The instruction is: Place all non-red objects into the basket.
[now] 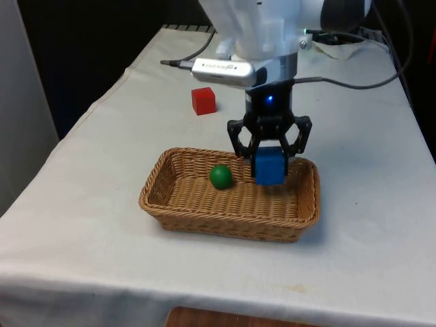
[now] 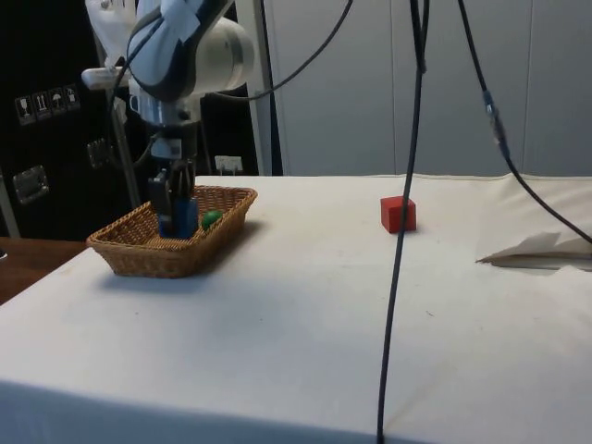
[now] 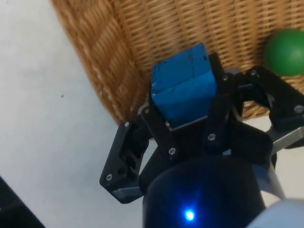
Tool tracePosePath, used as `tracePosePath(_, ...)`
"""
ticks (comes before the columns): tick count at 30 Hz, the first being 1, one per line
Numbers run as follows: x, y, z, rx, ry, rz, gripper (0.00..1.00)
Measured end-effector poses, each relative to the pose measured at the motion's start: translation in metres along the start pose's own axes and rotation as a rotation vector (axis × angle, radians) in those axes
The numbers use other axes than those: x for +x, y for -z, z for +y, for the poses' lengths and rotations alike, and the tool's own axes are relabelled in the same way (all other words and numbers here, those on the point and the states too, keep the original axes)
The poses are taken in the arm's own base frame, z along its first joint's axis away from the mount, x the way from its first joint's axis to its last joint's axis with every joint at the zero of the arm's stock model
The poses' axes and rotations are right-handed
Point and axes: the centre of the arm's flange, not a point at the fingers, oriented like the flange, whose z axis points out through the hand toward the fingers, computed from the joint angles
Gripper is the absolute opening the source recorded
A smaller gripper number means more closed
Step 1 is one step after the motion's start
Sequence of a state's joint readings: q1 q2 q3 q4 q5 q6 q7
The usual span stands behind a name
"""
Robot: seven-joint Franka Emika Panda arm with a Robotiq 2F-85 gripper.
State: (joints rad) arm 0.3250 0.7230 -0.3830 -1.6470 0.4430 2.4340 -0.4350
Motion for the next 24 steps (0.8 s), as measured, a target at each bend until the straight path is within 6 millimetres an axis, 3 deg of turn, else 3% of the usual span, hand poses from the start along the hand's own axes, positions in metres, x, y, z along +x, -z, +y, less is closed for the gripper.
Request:
tracePosePath(14,0.009,-0.034,0.017,-0.009,-0.041,-0.003,0.02)
tracePosePath(21,0.010,-0.034,0.017,-0.010,-0.046,-0.002,0.02)
tracePosePath(22,0.010,-0.034,0.017,-0.010,-0.046,-0.002,0.04)
tracePosePath(24,0.010,-0.034,0.017,-0.010,-0.046,-0.002,0.18)
